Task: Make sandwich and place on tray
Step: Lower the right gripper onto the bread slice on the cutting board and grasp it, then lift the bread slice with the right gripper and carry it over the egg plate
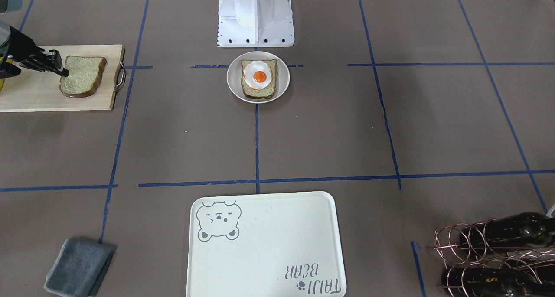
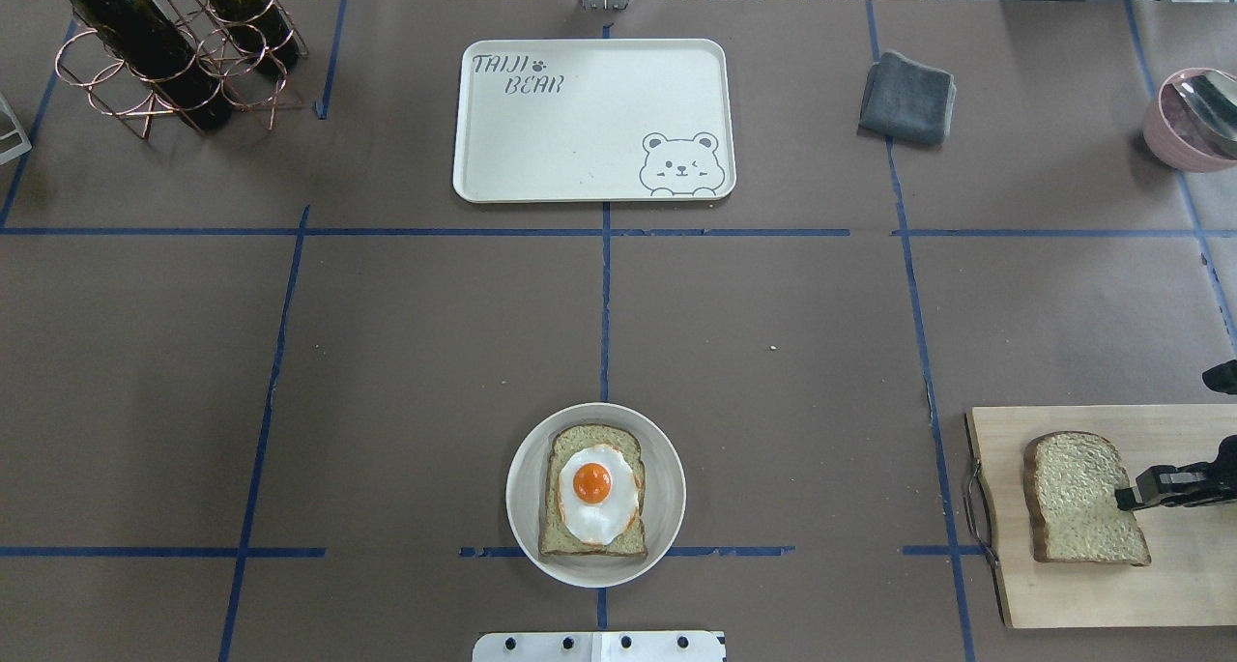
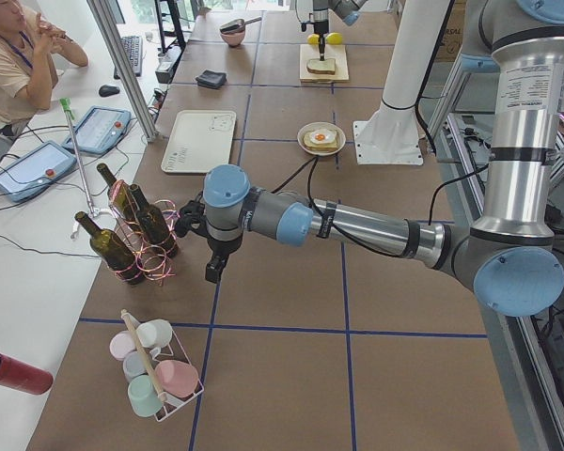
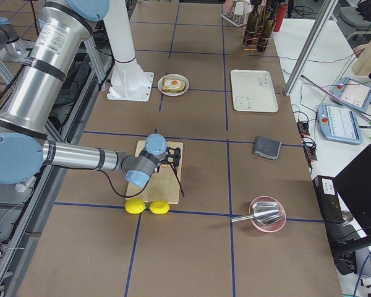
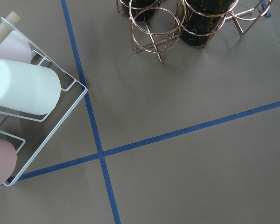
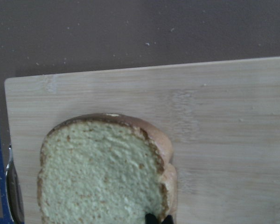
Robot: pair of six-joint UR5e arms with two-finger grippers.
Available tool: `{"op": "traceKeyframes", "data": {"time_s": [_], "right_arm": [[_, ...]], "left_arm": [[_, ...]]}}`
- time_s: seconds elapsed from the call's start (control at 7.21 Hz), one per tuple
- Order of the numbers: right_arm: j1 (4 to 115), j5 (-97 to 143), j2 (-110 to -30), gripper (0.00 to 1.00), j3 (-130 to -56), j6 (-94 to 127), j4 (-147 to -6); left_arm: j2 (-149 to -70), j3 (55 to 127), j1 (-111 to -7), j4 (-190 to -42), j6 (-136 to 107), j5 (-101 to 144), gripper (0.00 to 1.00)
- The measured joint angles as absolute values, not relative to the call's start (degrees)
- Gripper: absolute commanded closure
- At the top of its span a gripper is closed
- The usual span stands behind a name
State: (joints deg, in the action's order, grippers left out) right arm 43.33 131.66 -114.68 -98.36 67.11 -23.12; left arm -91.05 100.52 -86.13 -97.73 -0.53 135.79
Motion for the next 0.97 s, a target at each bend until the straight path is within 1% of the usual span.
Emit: {"op": "traceKeyframes", "data": {"time_s": [0.28,0.42,0.55,0.69,0.97], "right_arm": [[43.7,132.6,-114.8,1.00,-100.7,69.1,-22.1],[44.0,133.7,-114.0,1.00,-102.9,72.7,-21.2],[44.0,134.4,-111.6,1.00,-104.2,78.0,-19.6],[43.8,134.8,-107.2,1.00,-104.7,84.2,-18.0],[41.3,134.3,-95.5,1.00,-104.3,95.8,-17.5]], "left_arm": [[-91.1,100.6,-86.1,-97.7,-0.5,136.2,0.00],[-91.1,100.6,-86.1,-97.7,-0.5,137.1,0.00],[-91.1,100.6,-86.2,-97.7,-0.5,138.0,0.00],[-91.1,100.5,-86.2,-97.7,-0.5,138.6,0.00],[-91.1,100.4,-86.2,-97.7,-0.5,139.1,0.00]]}}
